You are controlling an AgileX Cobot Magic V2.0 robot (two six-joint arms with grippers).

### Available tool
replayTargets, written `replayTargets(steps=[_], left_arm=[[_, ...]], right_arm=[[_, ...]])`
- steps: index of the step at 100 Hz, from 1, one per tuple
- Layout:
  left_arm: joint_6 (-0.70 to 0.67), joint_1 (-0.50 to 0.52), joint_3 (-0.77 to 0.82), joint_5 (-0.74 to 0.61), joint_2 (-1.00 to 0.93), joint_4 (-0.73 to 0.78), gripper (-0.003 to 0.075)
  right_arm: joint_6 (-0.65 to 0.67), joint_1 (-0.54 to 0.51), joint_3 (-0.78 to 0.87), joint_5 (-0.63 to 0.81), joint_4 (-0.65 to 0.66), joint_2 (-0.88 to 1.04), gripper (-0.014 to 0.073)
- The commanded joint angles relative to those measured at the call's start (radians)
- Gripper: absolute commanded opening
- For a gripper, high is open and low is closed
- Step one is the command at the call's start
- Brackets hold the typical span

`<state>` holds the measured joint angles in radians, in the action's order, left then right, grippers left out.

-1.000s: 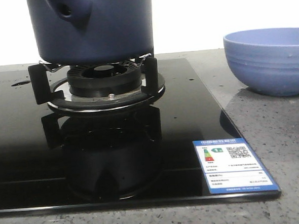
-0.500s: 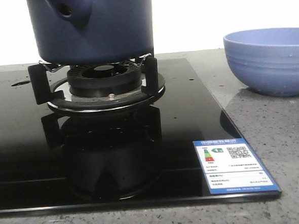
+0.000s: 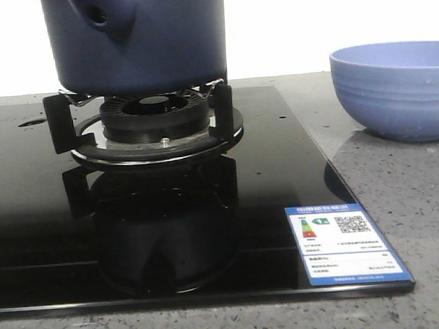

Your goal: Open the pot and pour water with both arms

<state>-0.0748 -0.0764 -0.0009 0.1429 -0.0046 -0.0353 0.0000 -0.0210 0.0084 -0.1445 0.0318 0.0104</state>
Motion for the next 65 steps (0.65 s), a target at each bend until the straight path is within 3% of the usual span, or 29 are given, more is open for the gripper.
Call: replayTargets(steps=[1, 65], left_arm=[[-0.01, -0.009, 0.034, -0.08, -0.026, -0.001, -0.002], [-0.01, -0.009, 0.034, -0.08, -0.026, -0.001, -0.002]], right_arm=[[0.0, 0.0, 0.026, 0.031, 0.021, 0.018, -0.0063], [0.0, 0.0, 0.026, 0.002, 0.021, 0.018, -0.0063]])
